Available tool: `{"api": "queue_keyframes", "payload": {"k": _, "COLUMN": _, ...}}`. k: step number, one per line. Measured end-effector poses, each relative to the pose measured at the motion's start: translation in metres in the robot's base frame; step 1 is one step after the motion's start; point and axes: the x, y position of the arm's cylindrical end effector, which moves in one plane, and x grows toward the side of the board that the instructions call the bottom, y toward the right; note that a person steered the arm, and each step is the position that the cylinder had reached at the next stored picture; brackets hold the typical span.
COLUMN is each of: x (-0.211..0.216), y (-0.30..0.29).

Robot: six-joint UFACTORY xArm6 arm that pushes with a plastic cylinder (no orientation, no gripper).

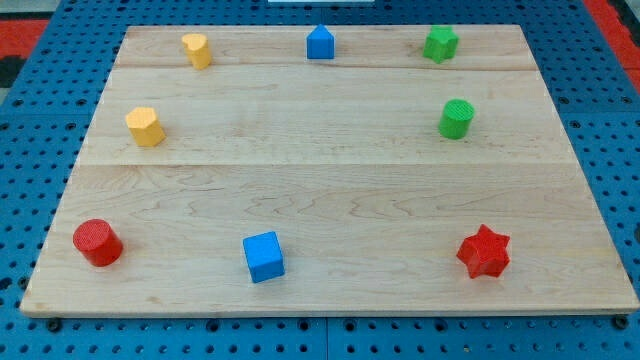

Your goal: Push the red star to the bottom center

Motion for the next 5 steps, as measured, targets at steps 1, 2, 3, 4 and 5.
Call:
{"api": "queue_keyframes", "payload": {"k": 1, "x": -0.013, "y": 0.011}}
{"api": "queue_keyframes", "payload": {"k": 2, "x": -0.022, "y": 0.011}}
{"api": "queue_keyframes", "payload": {"k": 3, "x": -0.022, "y": 0.012}}
{"api": "queue_keyframes", "payload": {"k": 4, "x": -0.023, "y": 0.012}}
{"api": "queue_keyframes", "payload": {"k": 5, "x": -0.029, "y": 0.012}}
